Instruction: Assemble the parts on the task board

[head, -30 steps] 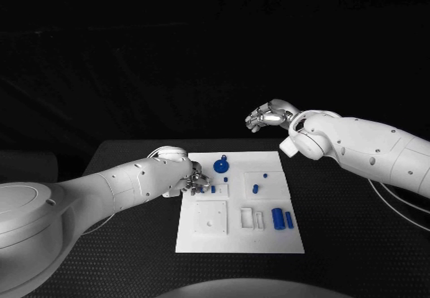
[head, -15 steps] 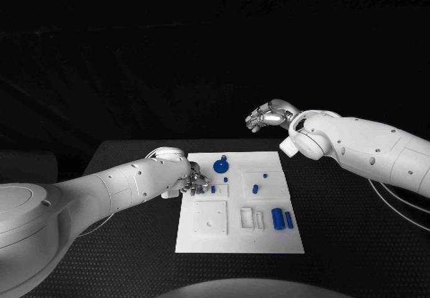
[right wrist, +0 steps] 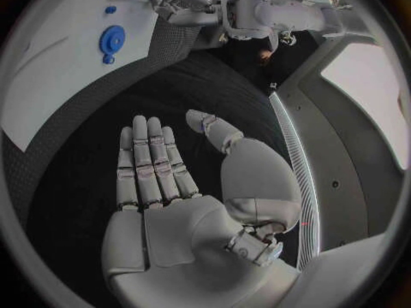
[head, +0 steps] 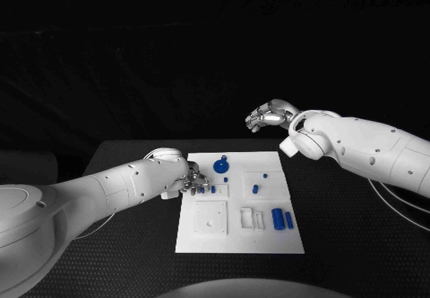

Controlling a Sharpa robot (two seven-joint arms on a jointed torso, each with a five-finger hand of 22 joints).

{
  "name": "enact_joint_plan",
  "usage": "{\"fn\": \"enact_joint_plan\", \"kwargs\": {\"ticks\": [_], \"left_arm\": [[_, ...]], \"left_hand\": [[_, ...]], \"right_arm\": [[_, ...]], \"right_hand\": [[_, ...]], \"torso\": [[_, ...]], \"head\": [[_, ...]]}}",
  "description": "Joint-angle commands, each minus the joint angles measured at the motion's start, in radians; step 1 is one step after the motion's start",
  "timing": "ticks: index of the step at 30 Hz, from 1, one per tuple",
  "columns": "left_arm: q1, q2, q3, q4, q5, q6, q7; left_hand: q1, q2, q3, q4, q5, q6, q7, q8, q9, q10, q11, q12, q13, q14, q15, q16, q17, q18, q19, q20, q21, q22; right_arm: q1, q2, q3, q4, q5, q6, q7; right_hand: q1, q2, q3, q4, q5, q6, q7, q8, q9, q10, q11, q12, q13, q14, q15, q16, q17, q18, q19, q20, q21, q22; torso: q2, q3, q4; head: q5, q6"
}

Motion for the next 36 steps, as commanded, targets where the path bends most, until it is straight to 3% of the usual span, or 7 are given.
{"fn": "enact_joint_plan", "kwargs": {"ticks": [1, 6, 11, 16, 23, 29, 36], "left_arm": [[-0.01, -0.015, -0.003, 0.008, -0.003, -0.025, -0.026], [-0.004, -0.036, 0.028, 0.025, -0.002, -0.057, -0.016], [0.012, -0.066, 0.058, 0.056, 0.001, -0.126, 0.009], [0.025, -0.094, 0.064, 0.087, 0.147, -0.262, 0.168], [0.023, -0.089, 0.061, 0.092, 0.206, -0.431, 0.518], [0.02, -0.077, 0.034, 0.088, 0.02, -0.496, 0.649], [0.006, -0.036, -0.01, 0.057, -0.126, -0.508, 0.683]], "left_hand": [[0.003, -0.007, -0.005, 0.003, -0.006, 0.003, -0.005, -0.125, -0.005, -0.014, 0.021, 0.0, -0.002, 0.002, 0.007, -0.003, -0.001, 0.013, -0.006, -0.089, -0.005, 0.006], [0.002, -0.025, -0.009, 0.016, -0.017, -0.005, -0.004, -0.129, -0.017, -0.017, 0.022, 0.0, -0.004, 0.002, 0.007, -0.005, -0.002, 0.014, -0.005, -0.089, -0.007, 0.006], [0.007, -0.071, -0.01, 0.04, -0.145, -0.008, -0.001, -0.134, -0.049, -0.022, 0.024, -0.003, -0.009, 0.0, 0.01, -0.008, -0.005, 0.019, -0.006, -0.086, -0.012, 0.006], [0.014, -0.089, -0.004, 0.052, -0.154, -0.036, 0.008, -0.154, -0.075, -0.032, 0.032, -0.013, -0.015, -0.004, 0.015, -0.012, -0.007, 0.021, -0.009, -0.083, -0.016, 0.005], [0.315, 0.019, 0.084, -0.101, -0.053, -0.076, 0.069, -0.2, -0.181, -0.176, 0.101, -0.157, -0.084, -0.135, 0.088, -0.189, -0.087, 0.0, -0.128, -0.011, -0.12, -0.031], [0.559, -0.101, 0.029, -0.109, -0.154, -0.031, 0.079, -0.272, -0.317, -0.198, 0.136, -0.323, -0.167, -0.162, 0.126, -0.295, -0.126, -0.012, -0.171, 0.02, -0.179, -0.051], [0.577, -0.134, -0.065, -0.109, -0.147, -0.003, 0.057, -0.317, -0.393, -0.16, 0.148, -0.493, -0.232, -0.136, 0.133, -0.325, -0.12, -0.005, -0.159, 0.035, -0.199, -0.052]], "right_arm": [[0.0, -0.001, 0.001, 0.001, -0.001, 0.009, 0.006], [0.0, -0.001, 0.001, 0.0, -0.001, 0.008, 0.006], [0.0, -0.002, 0.001, -0.001, -0.001, 0.006, 0.007], [0.0, -0.005, 0.001, -0.001, 0.0, 0.003, 0.008], [0.0, -0.003, 0.001, -0.011, 0.0, -0.001, 0.011], [0.0, 0.0, 0.001, -0.016, 0.0, -0.002, 0.012], [0.0, 0.005, 0.001, -0.022, 0.001, 0.0, 0.013]], "right_hand": [[0.003, -0.007, 0.003, 0.0, 0.003, -0.007, -0.002, 0.003, -0.001, 0.005, 0.002, 0.007, -0.001, -0.005, 0.004, 0.006, -0.001, -0.014, 0.007, 0.003, -0.005, 0.024], [0.003, -0.007, 0.003, 0.0, 0.004, -0.008, -0.002, 0.003, -0.002, 0.004, 0.002, 0.007, -0.002, -0.005, 0.004, 0.006, -0.001, -0.014, 0.007, 0.003, -0.005, 0.024], [0.002, -0.008, 0.003, 0.0, 0.004, -0.008, -0.001, 0.003, -0.002, 0.004, 0.002, 0.007, -0.002, -0.006, 0.004, 0.006, -0.001, -0.014, 0.007, 0.003, -0.005, 0.024], [0.002, -0.008, 0.003, 0.0, 0.004, -0.008, -0.001, 0.003, -0.002, 0.004, 0.003, 0.007, -0.002, -0.006, 0.004, 0.006, -0.001, -0.014, 0.007, 0.003, -0.005, 0.024], [0.002, -0.008, 0.003, 0.001, 0.004, -0.009, -0.001, 0.003, -0.002, 0.004, 0.003, 0.007, -0.002, -0.006, 0.004, 0.006, -0.001, -0.014, 0.007, 0.003, -0.006, 0.024], [0.002, -0.007, 0.004, 0.001, 0.004, -0.009, -0.001, 0.003, -0.002, 0.004, 0.003, 0.007, -0.002, -0.006, 0.004, 0.006, -0.001, -0.014, 0.007, 0.003, -0.006, 0.024], [0.002, -0.006, 0.004, 0.001, 0.004, -0.008, -0.001, 0.003, -0.002, 0.004, 0.003, 0.007, -0.003, -0.005, 0.004, 0.006, -0.001, -0.014, 0.007, 0.003, -0.006, 0.024]], "torso": [[0.0, 0.0, 0.0008], [-0.001, -0.0003, 0.0008], [0.0, -0.0002, 0.0004], [0.0, -0.0004, 0.0009], [0.001, 0.0002, -0.0005], [0.0, 0.0004, -0.0013], [0.002, 0.0009, -0.0027]], "head": [[0.001, 0.001], [0.001, 0.005], [0.002, 0.01], [-0.004, 0.017], [-0.009, 0.028], [-0.012, 0.036], [-0.016, 0.041]]}}
